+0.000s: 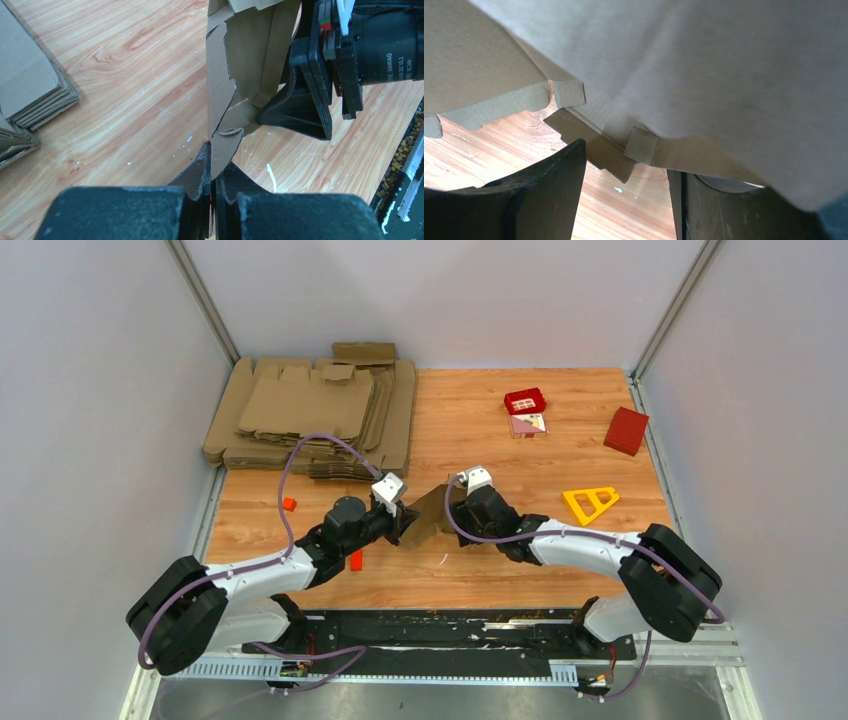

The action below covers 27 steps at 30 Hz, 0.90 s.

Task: Fold the paper box

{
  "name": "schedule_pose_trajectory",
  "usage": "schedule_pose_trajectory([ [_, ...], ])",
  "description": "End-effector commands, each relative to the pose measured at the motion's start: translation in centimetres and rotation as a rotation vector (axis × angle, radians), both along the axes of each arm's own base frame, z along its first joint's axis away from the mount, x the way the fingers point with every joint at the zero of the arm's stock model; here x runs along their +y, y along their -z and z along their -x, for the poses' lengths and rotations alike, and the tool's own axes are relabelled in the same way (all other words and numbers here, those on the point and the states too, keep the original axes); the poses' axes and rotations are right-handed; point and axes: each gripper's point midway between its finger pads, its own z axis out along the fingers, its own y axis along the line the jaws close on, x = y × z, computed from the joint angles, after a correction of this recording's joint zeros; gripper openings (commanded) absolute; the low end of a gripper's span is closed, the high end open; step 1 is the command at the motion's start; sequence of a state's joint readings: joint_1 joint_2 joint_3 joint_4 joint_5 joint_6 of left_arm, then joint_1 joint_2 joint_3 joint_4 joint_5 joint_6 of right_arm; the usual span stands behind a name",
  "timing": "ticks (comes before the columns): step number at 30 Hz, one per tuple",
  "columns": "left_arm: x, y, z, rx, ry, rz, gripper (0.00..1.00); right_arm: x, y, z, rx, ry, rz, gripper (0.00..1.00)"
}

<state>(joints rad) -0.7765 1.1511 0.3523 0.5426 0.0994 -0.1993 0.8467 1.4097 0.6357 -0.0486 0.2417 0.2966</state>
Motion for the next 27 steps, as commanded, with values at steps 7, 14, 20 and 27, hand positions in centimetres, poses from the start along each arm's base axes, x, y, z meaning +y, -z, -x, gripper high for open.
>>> schedule_pose_trajectory([
  [7,-1.8,-2.7,-0.5,-0.032,0.033,0.077,0.04,2.4,-0.6,0.9,-0.011,-0.082,-0.034,0.7],
  [14,-2.6,-2.6,-0.1,0.0,0.069,0.106,0.06,2.7,-1.1,0.7,-0.031,-0.082,-0.061,0.73],
  [20,-2.6,-2.4,-0.1,0.003,0.069,0.097,0.06,2.1,-1.1,0.3,-0.034,-0.04,-0.054,0.81],
  [27,-2.5,-2.1,-0.3,0.008,0.062,0.079,0.06,1.4,-1.2,-0.7,-0.011,0.003,-0.087,0.76],
])
